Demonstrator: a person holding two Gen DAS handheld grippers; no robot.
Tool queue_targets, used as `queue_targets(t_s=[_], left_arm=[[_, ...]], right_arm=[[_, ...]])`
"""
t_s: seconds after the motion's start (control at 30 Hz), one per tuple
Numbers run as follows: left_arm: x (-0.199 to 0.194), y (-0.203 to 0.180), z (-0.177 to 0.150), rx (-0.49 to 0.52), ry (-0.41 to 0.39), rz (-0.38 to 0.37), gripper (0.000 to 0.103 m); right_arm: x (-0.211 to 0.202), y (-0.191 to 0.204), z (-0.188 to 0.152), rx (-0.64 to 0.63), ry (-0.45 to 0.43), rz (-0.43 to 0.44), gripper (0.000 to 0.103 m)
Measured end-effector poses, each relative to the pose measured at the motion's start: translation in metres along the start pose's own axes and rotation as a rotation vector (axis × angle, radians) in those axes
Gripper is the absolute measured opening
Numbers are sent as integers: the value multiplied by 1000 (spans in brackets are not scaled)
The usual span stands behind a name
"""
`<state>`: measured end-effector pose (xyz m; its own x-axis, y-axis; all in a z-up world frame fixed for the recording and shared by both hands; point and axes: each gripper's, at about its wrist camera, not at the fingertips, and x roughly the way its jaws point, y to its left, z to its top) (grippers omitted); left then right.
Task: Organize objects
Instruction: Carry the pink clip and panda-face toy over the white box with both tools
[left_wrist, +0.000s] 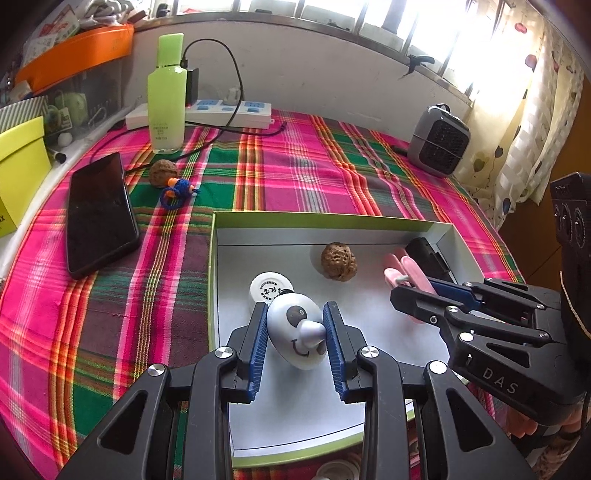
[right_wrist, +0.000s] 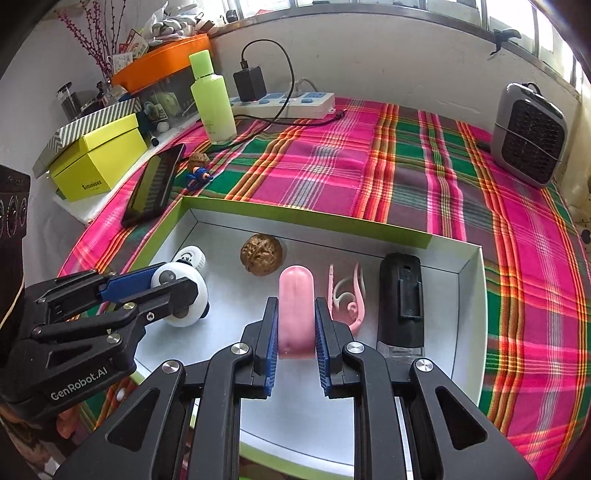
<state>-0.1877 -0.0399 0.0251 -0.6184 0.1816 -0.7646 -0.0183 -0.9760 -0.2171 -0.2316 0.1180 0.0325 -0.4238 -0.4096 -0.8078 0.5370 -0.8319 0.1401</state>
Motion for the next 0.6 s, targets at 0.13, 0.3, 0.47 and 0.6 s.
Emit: queue_targets(t_s=[0.13, 0.3, 0.47, 0.6], left_arm=[[2, -1, 2, 6, -2, 4, 28], [4, -2, 2, 13, 1, 4, 28], [7, -3, 4, 16, 0, 9, 28], [9, -3, 5, 29, -6, 23, 28]], right_arm=[[5, 1, 3, -7, 11, -3, 19], [10, 2, 7, -14, 19, -13, 19], [14, 1, 10, -16, 27, -27, 19], [16, 1, 11, -23, 25, -42, 19]])
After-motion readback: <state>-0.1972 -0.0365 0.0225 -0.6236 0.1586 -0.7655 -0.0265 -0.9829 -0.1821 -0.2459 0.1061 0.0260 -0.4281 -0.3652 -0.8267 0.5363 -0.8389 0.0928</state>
